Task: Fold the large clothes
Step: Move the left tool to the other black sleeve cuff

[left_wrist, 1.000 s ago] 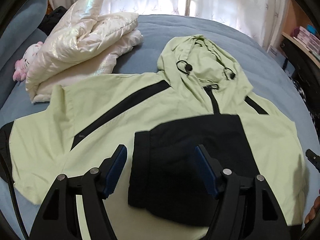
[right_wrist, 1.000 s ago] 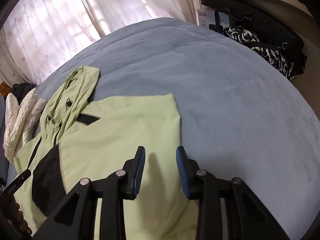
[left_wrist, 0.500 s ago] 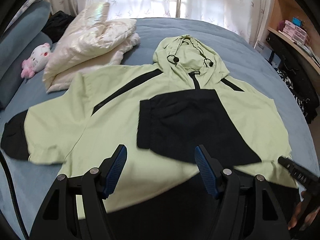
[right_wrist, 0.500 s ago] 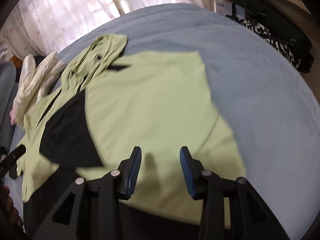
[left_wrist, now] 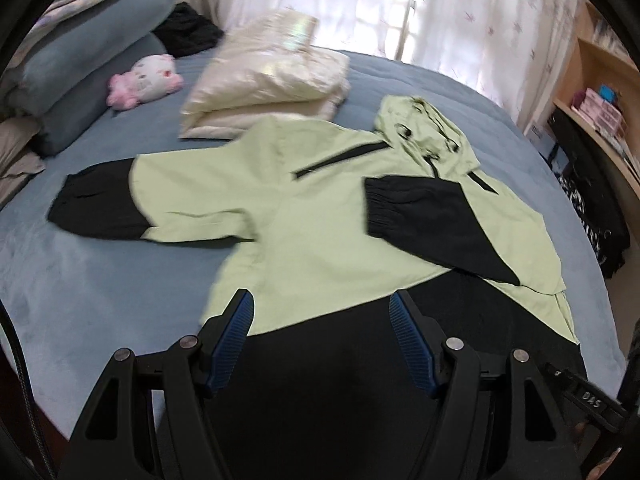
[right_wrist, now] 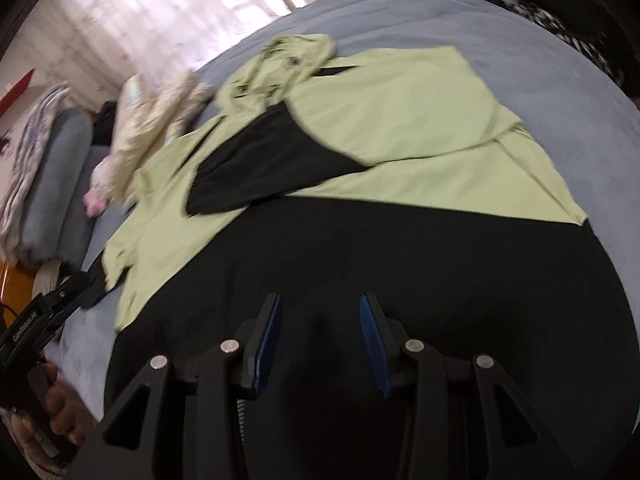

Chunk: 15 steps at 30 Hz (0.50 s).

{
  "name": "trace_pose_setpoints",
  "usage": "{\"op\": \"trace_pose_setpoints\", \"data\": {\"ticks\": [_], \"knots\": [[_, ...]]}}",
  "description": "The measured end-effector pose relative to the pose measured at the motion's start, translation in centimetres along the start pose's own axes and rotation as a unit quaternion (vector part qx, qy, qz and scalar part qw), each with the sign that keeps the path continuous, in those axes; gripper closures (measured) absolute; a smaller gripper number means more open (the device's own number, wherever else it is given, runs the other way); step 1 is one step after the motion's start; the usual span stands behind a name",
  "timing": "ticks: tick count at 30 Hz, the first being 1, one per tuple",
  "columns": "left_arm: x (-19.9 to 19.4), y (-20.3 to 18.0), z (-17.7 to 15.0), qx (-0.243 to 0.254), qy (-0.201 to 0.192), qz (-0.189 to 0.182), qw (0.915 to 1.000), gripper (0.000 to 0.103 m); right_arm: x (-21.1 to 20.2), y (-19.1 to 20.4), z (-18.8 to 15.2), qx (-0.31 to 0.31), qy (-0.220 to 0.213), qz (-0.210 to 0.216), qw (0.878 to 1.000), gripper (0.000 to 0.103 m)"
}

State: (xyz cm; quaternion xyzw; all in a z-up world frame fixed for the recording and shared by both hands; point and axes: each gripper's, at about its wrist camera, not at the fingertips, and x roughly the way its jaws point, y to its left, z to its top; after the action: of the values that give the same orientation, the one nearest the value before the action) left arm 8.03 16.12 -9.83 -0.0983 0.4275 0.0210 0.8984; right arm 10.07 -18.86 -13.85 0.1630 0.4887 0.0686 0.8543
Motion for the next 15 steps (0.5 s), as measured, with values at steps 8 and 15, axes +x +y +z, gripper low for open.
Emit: {"op": "trace_pose_setpoints", "data": {"ticks": [8,15], "knots": [[-2.5,10.1,-0.6,-0.052,-0.017,0.004,0.9985,0.034,-2.5,10.8,-0.7,-0.129,-0.057,0.004,0.99,0.055],[-0.8,18.2,-0.2,-0.098,-0.022,-0.011,0.9949,0.034,2.0,18.6,-0.6,-0.164,0.008,0.038,0.986,0.055]]}}
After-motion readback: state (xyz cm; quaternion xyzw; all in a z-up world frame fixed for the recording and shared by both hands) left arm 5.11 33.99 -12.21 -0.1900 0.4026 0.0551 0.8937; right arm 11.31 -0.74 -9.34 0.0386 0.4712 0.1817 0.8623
